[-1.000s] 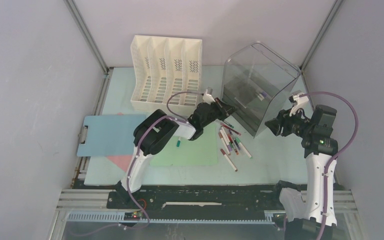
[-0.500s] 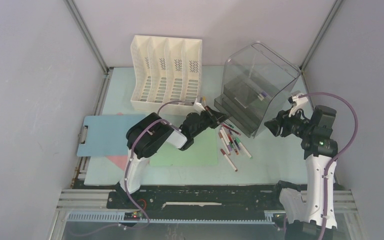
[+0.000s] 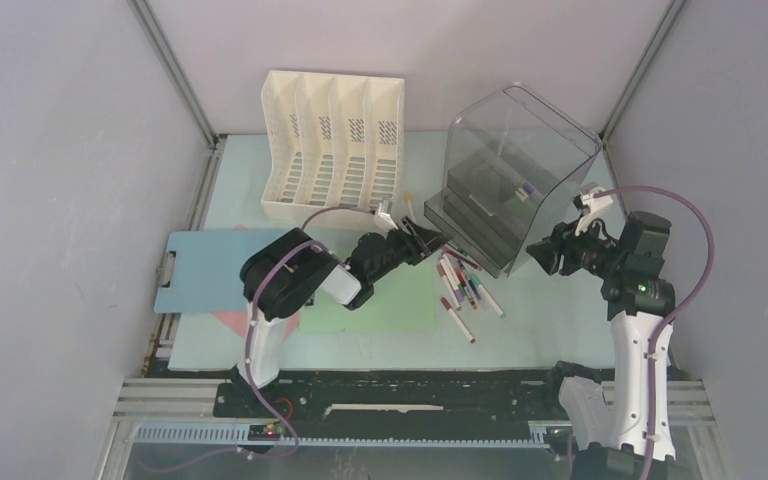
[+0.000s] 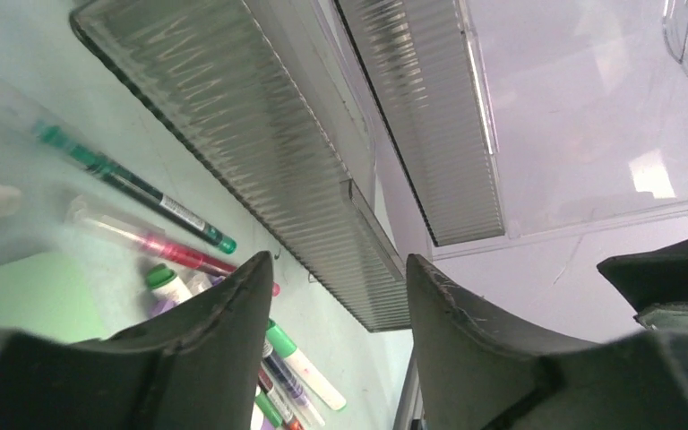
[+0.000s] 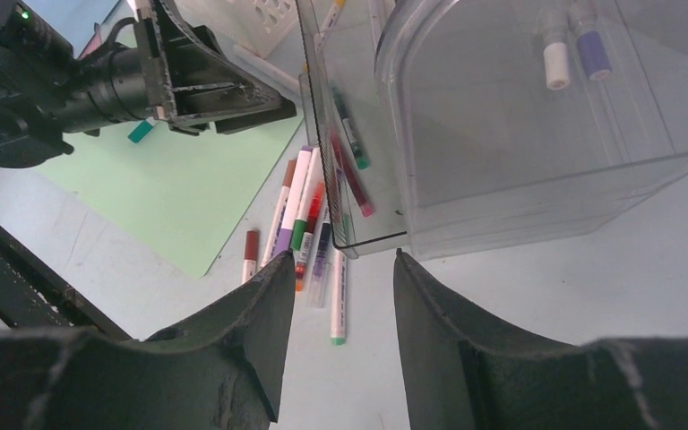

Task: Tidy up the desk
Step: Open the drawer in the storage box, then move the storage box to the corner of the board.

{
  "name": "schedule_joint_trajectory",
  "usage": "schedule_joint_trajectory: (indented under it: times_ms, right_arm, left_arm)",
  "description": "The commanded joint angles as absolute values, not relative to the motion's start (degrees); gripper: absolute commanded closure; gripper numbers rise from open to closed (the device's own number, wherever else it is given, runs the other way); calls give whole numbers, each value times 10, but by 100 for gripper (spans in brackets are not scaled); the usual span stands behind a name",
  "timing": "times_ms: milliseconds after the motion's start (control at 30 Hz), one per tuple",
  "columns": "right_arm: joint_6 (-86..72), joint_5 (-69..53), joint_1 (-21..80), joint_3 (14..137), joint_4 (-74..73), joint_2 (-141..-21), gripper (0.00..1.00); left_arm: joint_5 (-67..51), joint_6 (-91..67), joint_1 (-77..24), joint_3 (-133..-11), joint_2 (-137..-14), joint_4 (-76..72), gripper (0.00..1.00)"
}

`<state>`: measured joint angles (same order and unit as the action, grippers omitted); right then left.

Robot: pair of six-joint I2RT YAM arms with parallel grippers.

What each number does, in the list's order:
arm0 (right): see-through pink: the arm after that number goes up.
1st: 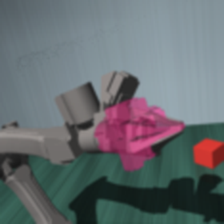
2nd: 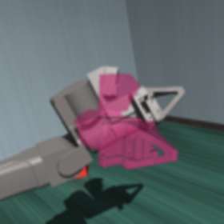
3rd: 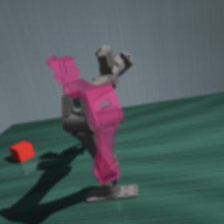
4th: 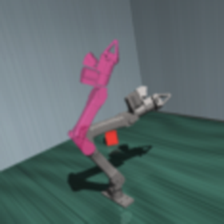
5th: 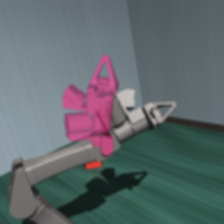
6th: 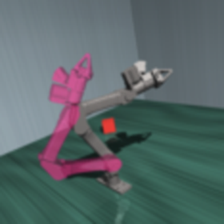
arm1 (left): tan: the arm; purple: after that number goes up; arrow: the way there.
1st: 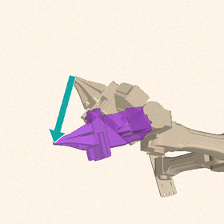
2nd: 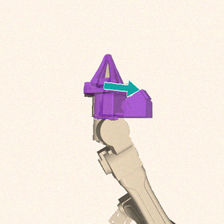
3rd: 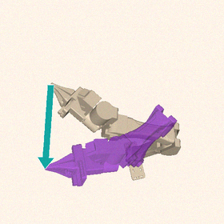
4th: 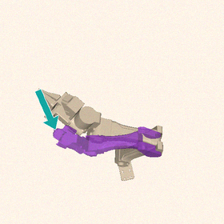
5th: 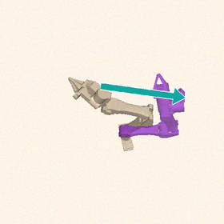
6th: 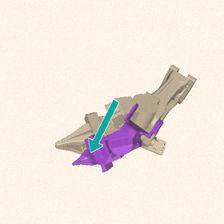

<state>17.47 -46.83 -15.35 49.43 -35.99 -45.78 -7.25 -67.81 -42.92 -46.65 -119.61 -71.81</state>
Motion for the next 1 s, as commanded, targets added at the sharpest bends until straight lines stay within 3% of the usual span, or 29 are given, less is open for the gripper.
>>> schedule_joint_trajectory:
  times_ms: [0,367,567,700,833,900,967]
  right_arm:
    - [191,-478,-148,511,-368,-449,48]
    - [205,-479,-138,512,-377,-443,48]
    - [216,-481,-128,513,-385,-439,48]
    - [230,-490,-123,516,-394,-436,48]
    - [236,-506,-112,515,-394,-437,49]
    - [230,-491,-91,508,-373,-449,51]
    - [215,-445,-51,498,-328,-469,61]
  left_arm:
    - [-63,-597,-420,-433,-1109,-713,38]
    - [-4,-387,-419,-328,-945,-598,19]
    - [79,-312,-419,-272,-855,-525,14]
    - [146,-276,-418,-225,-783,-504,1]
    - [168,-253,-414,-200,-727,-473,0]
    - [154,-252,-412,-194,-715,-463,0]
    - [139,-256,-411,-188,-708,-462,0]
